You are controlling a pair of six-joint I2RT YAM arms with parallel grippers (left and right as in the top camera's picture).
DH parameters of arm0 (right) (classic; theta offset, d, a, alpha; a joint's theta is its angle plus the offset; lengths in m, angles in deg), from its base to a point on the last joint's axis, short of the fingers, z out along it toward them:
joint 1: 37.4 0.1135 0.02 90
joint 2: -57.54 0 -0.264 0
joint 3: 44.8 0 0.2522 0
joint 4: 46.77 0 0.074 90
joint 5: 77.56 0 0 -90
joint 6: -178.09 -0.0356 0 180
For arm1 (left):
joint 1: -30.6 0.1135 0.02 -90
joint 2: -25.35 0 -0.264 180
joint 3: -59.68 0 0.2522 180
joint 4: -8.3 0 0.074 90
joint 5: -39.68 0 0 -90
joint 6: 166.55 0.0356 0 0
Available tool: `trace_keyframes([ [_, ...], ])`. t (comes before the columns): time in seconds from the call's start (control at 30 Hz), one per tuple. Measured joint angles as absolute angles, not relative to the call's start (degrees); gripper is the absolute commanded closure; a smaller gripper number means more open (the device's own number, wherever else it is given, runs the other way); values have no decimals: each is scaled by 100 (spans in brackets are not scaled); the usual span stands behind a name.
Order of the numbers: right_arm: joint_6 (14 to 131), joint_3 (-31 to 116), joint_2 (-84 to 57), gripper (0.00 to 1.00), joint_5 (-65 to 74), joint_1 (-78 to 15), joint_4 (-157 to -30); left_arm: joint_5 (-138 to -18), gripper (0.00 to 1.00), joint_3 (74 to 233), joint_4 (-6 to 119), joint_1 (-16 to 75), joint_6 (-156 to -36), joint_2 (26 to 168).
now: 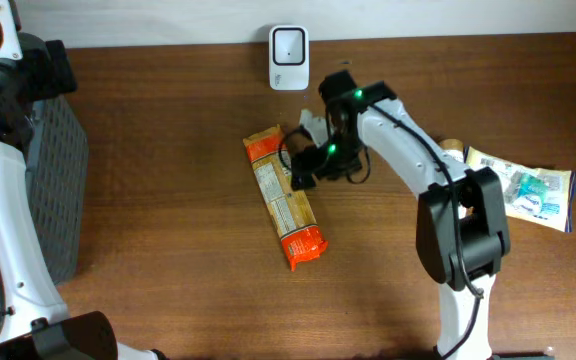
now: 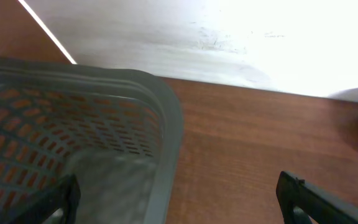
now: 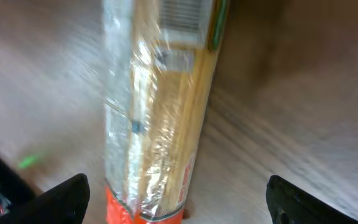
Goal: Scan the item barcode
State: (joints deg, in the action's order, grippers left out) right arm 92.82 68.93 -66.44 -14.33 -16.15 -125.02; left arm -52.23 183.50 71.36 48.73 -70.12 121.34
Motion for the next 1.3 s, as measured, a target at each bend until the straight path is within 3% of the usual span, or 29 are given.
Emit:
trace_keyframes([
  [0.07,9306,6420,-6648,29,-1618,-1615,-11921,-5221,1,18350,7130,4873,-7012,12134],
  [0.1,9300,6117,-6651,48,-1809,-1615,-11615,-5221,1,18350,7136,4873,-7012,12134],
  [0.23,8895,5450,-6648,90,-2287,-1462,-10824,-5223,1,18350,7136,4873,-7012,12134],
  [0.33,8664,5457,-6620,96,-2434,-1103,-10758,-5223,1,18350,7136,4873,-7012,12134],
  [0.53,9066,6460,-6648,96,-1548,-885,-12087,-5223,1,18350,7141,4873,-7012,12134],
  [0.7,11120,7247,-6648,96,-180,-852,-12754,-5223,1,18350,7136,4873,-7010,12134],
  [0.83,12613,7306,-6648,96,-60,-845,-12802,-5221,1,18350,7134,4873,-7010,12134],
  [0.97,15013,7306,-6648,96,121,-815,-12664,-5223,1,18350,7136,4873,-7012,12134],
  [1.03,15748,7323,-6648,20,517,-810,-12074,-5223,1,18350,7141,4873,-7012,12134],
  [1.07,15935,7373,-6648,1,690,-810,-11641,-5223,1,18350,7139,4873,-7012,12134],
  [1.17,15481,7843,-6642,1,692,-810,-11289,-5223,1,18350,7139,4873,-7012,12134],
  [1.23,14121,8501,-6609,1,318,-810,-11469,-5221,1,18350,7136,4873,-7012,12134],
  [1.27,12749,8864,-6570,0,-29,-810,-11646,-5223,1,18350,7136,4873,-7012,12134],
  [1.3,11874,8962,-6524,17,-373,-810,-11790,-5223,1,18350,7136,4873,-7012,12134],
])
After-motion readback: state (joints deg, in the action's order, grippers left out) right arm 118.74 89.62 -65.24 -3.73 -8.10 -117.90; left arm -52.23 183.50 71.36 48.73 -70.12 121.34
